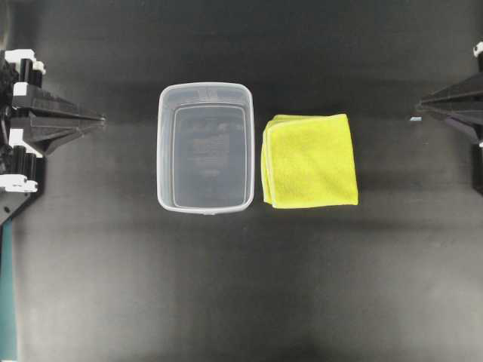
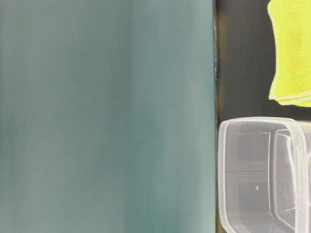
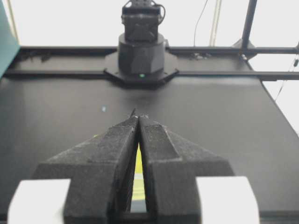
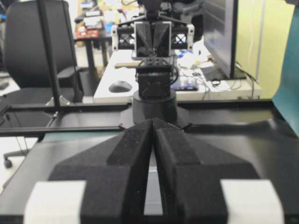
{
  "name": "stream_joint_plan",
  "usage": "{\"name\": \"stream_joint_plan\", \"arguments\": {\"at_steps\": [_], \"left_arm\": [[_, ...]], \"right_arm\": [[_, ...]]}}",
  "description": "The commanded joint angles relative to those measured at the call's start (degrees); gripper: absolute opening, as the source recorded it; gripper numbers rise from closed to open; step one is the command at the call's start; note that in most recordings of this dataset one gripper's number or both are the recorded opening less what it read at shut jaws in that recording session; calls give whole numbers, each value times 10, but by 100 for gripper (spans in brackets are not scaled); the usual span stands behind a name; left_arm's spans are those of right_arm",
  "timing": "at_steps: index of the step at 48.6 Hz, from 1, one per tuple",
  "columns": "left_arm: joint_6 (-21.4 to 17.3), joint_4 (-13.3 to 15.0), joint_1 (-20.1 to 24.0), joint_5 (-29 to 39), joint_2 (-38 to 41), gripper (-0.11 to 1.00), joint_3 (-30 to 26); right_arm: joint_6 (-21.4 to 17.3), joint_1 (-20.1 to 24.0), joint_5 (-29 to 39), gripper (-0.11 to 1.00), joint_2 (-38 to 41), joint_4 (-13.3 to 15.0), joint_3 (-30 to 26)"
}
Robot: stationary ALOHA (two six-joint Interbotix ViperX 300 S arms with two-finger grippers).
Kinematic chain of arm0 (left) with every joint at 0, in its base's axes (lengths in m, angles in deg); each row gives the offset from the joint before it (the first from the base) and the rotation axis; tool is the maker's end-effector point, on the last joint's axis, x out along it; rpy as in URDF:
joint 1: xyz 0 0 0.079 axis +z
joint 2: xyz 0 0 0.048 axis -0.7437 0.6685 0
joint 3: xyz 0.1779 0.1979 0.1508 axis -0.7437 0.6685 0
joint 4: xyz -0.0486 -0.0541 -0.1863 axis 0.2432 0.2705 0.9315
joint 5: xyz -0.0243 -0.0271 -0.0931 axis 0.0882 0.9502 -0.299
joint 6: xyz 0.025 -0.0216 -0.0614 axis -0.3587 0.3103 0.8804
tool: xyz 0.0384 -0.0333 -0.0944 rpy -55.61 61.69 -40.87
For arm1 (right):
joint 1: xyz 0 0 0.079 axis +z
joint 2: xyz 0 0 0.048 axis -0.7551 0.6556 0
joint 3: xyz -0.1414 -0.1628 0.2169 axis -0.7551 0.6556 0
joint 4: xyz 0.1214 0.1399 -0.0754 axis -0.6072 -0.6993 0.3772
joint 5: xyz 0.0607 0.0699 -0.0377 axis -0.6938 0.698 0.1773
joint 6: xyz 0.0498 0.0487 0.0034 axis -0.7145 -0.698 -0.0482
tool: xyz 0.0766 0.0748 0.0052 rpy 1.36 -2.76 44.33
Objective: Place the yellow towel into the container with the left arm.
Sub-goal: 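Move the left gripper over the container toward the yellow towel, then lower the left gripper onto the yellow towel's left edge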
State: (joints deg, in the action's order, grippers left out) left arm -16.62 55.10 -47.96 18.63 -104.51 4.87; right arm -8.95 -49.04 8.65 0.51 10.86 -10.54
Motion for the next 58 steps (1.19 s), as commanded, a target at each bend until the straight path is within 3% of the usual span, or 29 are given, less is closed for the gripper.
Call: {"name": "stream_joint_plan", "arguments": {"at_steps": [1,6,18,24,33,37,47,52,58], "left_arm": [[23,-21,-7,7,20,6,-36],[45,-21,-5,34,63,0,-86],[43,-21,-4,149,200,0,-226],[42,-22,0,205,272,0,-289],[41,-22,1,302,379,0,-391],[33,-22,5,347,417,0,-433],[-20,-22,18,420,504,1,-523],[-41,-22,24,434,549,15,-560],[-54,-22,32,461,613,50,-609]], "right_arm": [[-6,8,-8,1,2,-3,-11],[-11,12,-5,1,-4,-8,-11],[-51,18,20,1,-18,-8,-10],[-75,17,65,1,-18,-7,-11],[-81,-2,166,3,-35,-8,-9],[-81,-12,198,18,-57,-7,-5],[-76,-25,253,71,-132,-7,8],[-76,-27,279,78,-163,-7,11],[-76,-27,297,77,-189,-7,11]]}}
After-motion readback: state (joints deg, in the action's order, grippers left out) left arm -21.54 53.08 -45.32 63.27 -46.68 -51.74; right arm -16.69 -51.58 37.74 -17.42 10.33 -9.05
